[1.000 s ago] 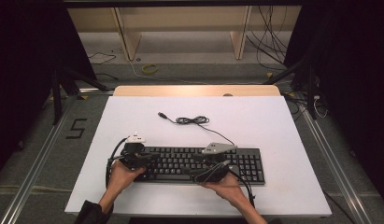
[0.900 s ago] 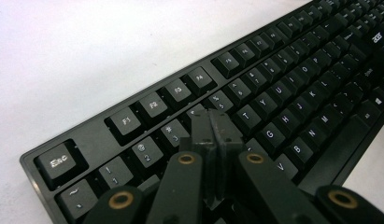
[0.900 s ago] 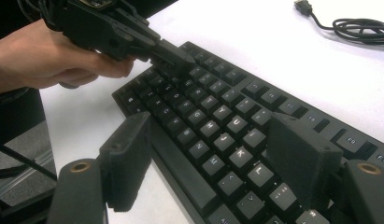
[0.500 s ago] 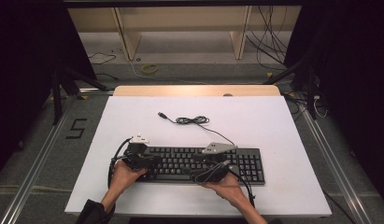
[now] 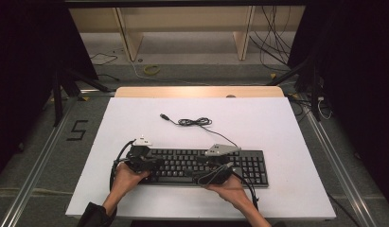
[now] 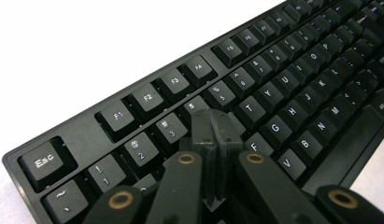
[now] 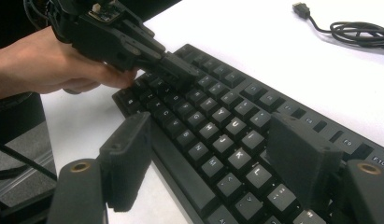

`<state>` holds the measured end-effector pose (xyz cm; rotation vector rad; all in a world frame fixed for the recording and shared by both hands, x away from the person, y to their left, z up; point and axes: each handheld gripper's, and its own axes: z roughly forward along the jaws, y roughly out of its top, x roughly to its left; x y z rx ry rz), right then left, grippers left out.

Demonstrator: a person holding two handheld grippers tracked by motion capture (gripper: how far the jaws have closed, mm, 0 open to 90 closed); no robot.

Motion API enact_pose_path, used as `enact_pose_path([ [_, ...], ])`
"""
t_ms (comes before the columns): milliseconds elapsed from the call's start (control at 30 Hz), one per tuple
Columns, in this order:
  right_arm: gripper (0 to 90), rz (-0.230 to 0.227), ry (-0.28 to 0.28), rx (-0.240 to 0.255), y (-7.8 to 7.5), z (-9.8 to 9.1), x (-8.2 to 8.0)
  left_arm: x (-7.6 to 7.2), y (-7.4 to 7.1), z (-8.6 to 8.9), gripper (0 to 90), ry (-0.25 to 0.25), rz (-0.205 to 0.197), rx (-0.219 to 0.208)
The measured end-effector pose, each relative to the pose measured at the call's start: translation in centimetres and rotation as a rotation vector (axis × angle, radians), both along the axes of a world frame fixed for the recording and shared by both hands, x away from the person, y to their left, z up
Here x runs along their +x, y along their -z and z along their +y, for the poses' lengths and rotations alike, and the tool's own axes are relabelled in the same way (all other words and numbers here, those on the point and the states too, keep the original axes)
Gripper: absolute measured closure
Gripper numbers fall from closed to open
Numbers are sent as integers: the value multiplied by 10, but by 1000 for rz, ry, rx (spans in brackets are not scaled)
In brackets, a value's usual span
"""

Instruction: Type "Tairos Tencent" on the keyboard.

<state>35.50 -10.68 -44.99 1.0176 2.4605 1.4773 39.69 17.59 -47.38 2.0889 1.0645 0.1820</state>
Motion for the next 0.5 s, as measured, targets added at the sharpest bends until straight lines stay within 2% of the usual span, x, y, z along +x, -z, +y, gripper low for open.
enact_pose_path([
  [500, 321, -6, -5, 0, 0, 1, 0, -4, -8, 3, 629, -9, 6, -44],
])
